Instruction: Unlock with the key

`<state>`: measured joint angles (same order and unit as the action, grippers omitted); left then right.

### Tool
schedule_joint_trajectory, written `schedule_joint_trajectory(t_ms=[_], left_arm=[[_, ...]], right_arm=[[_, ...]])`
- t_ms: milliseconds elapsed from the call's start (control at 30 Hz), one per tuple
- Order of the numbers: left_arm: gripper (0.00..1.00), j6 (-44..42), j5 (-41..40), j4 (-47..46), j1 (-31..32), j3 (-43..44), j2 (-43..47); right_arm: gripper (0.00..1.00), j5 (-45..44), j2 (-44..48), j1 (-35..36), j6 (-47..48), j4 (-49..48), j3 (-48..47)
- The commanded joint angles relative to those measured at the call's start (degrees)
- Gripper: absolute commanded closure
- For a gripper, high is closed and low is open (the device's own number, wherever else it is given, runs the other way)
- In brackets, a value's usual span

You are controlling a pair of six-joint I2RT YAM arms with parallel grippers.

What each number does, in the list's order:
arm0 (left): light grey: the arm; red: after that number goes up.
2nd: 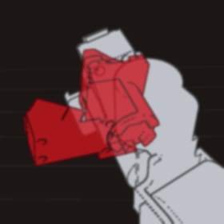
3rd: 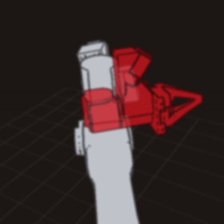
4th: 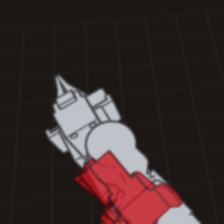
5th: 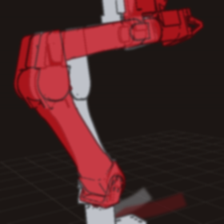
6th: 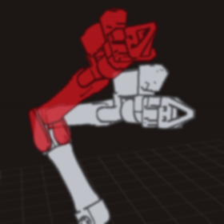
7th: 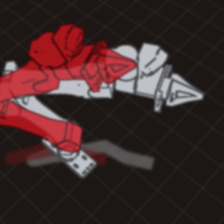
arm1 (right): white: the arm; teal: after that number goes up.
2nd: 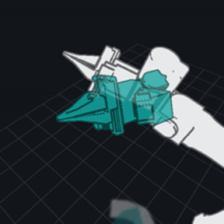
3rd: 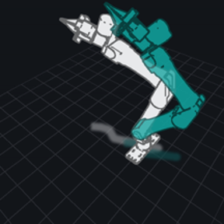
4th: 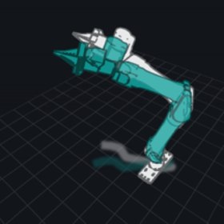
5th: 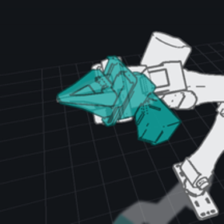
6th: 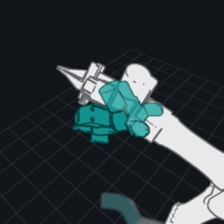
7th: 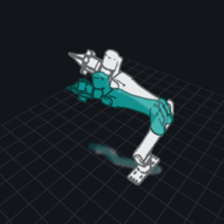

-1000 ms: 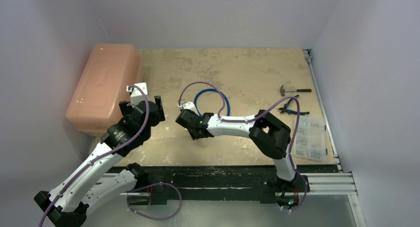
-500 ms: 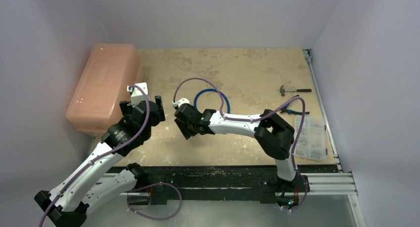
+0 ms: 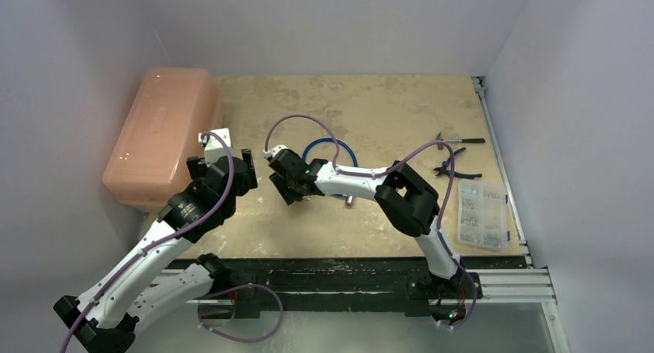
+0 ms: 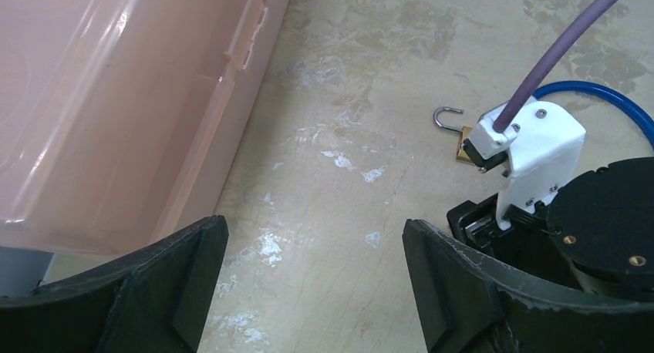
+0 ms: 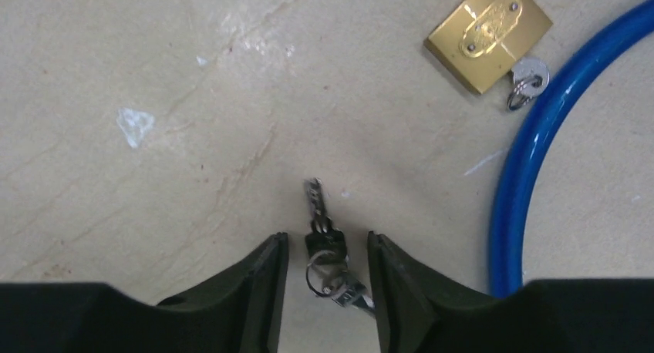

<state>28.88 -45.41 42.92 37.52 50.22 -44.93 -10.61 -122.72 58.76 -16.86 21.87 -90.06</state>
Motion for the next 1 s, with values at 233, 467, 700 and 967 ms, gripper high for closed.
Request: schedule_joint_trajectory(t_ms=[233,467,700,967], left_arm=[[0.1,-0.6,-0.4,-1.5,-0.3,-0.1,0.7],[0.1,-0.8,-0.2,-1.6,-0.3,-0.1,0.1],[0.1,-0.6,-0.5,-1.4,-0.3,-0.1,0.0],[0.1,-0.4,-0.7,-1.2,-0.3,-0.1,0.1]], right_arm=[[0.72,1.3,0.2,0.3,0.0,-0.4,2.4],[1.0,0.6,1.0,0.3,-0.8,-0.9,5.2],[1.0,0.9,5.7,0.3,-1.8,-3.7,7.2],[1.0,2.5,11.6,0.3,-3.2,-6.4,10.3]])
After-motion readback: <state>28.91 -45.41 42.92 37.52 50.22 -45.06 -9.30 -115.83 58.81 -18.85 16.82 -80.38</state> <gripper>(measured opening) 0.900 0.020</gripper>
